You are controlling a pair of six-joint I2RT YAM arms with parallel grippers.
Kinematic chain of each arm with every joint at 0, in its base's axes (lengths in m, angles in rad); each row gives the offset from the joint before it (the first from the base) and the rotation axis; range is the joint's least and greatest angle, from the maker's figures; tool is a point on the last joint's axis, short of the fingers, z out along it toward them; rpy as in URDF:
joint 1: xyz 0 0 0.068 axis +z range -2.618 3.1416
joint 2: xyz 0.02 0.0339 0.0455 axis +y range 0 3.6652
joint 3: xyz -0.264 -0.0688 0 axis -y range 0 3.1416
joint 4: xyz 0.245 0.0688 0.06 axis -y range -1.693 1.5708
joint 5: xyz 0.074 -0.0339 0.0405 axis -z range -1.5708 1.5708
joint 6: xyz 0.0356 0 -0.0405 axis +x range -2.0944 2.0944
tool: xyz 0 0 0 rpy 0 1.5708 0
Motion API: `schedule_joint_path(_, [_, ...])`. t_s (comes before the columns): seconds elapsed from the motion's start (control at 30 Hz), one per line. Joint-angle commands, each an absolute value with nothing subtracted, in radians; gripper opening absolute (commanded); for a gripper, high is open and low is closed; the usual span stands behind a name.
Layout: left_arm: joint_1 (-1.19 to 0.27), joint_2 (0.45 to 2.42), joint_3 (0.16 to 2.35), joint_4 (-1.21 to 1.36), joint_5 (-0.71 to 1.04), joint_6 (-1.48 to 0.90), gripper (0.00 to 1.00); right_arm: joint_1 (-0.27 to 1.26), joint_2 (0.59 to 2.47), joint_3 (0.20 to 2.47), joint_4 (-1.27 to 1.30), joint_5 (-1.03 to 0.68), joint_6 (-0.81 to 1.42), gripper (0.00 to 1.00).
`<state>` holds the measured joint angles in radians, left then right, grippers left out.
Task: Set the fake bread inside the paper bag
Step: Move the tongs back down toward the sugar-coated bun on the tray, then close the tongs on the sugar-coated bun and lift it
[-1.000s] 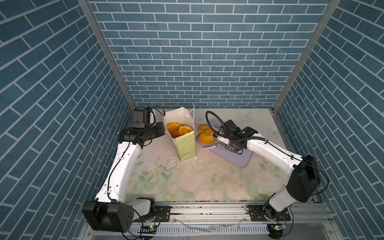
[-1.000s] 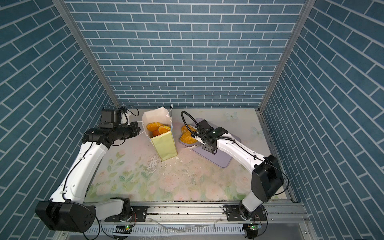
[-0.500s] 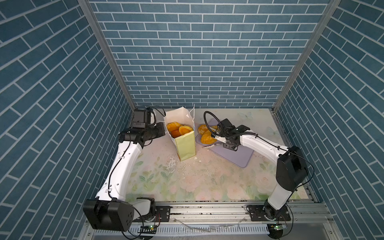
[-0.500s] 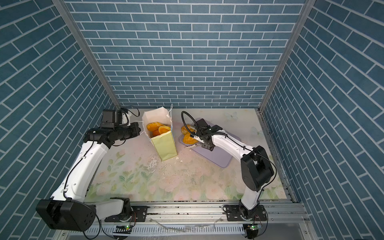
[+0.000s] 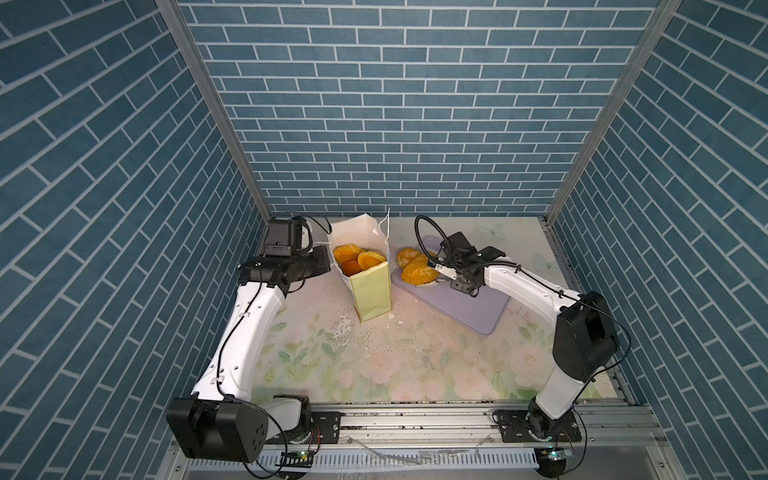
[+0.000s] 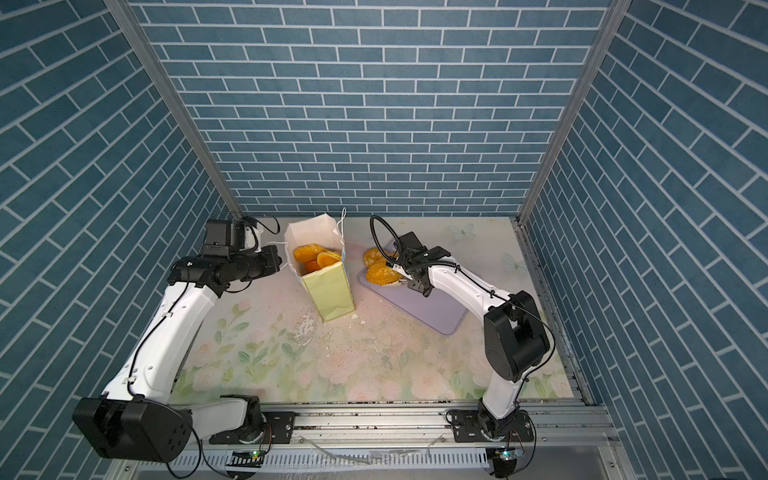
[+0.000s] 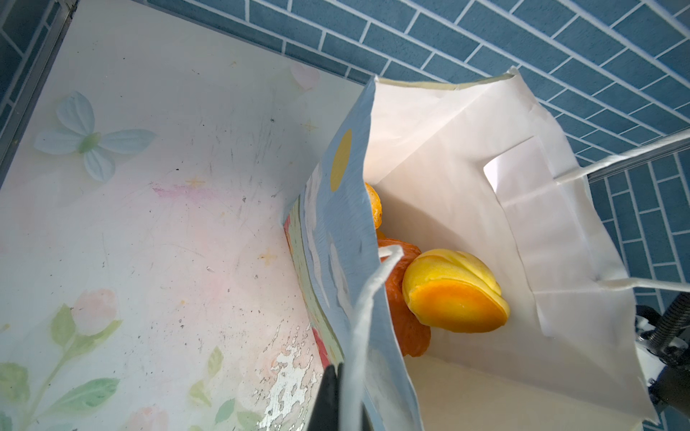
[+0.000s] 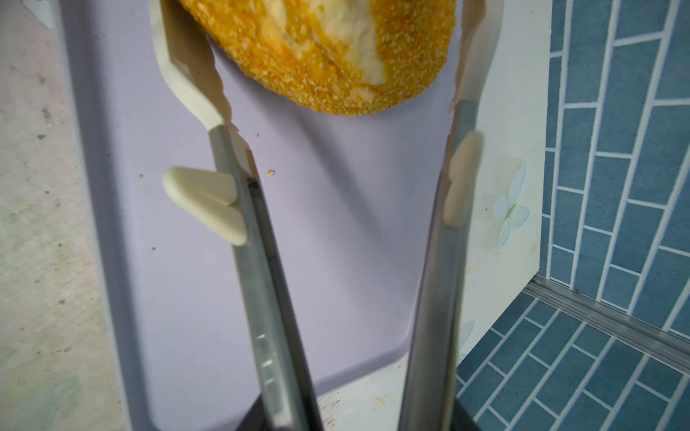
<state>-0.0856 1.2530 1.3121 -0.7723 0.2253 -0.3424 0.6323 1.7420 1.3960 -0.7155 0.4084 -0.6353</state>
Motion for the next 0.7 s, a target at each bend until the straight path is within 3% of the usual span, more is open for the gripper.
schedule_joint_path(0.0, [-0.087, 1.250, 1.312, -0.790, 0.215, -0.330, 0.05, 0.630, 1.740, 1.431, -0.698, 0.443, -0.681, 0.48])
schedule_joint_path(0.2, [-0.087, 1.250, 1.316, -0.791, 0.215, -0.331, 0.05, 0.631, 1.768, 1.422, -0.691, 0.403, -0.696, 0.46])
schedule_joint_path(0.37, [-0.087, 1.250, 1.320, -0.796, 0.213, -0.329, 0.05, 0.630, 1.768, 1.398, -0.690, 0.414, -0.723, 0.36])
schedule_joint_path(0.53, [-0.087, 1.250, 1.318, -0.792, 0.215, -0.329, 0.05, 0.632, 1.701, 1.335, -0.697, 0.432, -0.721, 0.36])
schedule_joint_path(0.57, [-0.087, 1.251, 1.319, -0.792, 0.214, -0.329, 0.05, 0.632, 1.681, 1.320, -0.702, 0.433, -0.721, 0.27])
schedule_joint_path(0.67, [-0.087, 1.252, 1.319, -0.787, 0.218, -0.330, 0.05, 0.635, 1.607, 1.267, -0.705, 0.439, -0.719, 0.22])
